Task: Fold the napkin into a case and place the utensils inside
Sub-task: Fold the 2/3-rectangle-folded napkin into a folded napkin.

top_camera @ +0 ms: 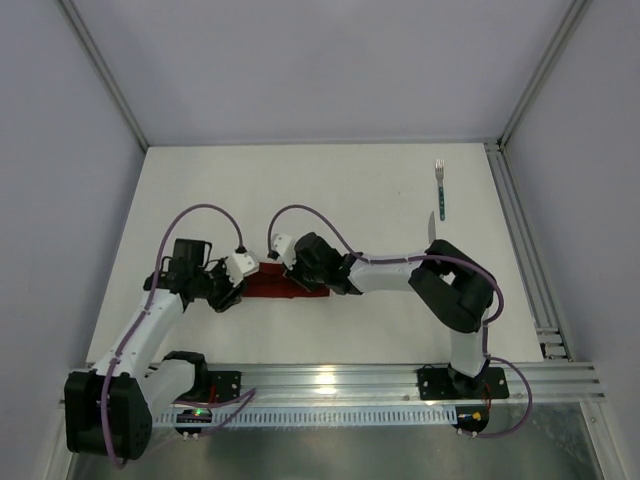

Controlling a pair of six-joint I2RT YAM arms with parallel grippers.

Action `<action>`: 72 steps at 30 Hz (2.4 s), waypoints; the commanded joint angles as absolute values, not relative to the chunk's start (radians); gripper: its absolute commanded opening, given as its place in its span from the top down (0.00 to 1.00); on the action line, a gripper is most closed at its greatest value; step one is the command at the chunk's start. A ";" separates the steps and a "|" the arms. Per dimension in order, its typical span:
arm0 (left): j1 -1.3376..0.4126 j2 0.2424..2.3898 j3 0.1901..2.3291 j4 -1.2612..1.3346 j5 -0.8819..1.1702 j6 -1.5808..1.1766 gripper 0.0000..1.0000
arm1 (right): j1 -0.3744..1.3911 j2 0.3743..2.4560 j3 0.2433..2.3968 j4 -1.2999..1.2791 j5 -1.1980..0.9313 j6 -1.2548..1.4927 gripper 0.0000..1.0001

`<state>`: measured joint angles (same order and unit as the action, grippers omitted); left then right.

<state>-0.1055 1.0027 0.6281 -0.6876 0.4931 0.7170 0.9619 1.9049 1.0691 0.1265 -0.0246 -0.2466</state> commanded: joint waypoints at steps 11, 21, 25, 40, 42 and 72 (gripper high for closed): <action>-0.110 0.969 0.371 -0.221 0.520 1.087 0.43 | 0.951 1.893 1.055 0.189 -0.133 -0.147 0.96; -0.110 1.006 0.388 -0.331 0.515 1.172 0.66 | 0.951 1.875 1.057 0.189 -0.120 -0.158 0.96; -0.110 0.997 0.368 -0.250 0.488 1.106 0.66 | 0.979 1.815 1.023 0.221 -0.048 -0.167 0.96; -0.110 1.006 0.357 -0.201 0.459 1.020 0.73 | 1.086 1.830 0.963 0.252 0.046 -0.147 0.96; -0.112 1.002 0.370 -0.228 0.454 1.006 0.73 | 1.092 1.857 0.963 0.258 0.046 -0.126 0.96; 0.011 1.121 0.503 -0.411 0.558 1.285 0.67 | 0.982 1.908 1.068 0.181 -0.034 -0.083 0.96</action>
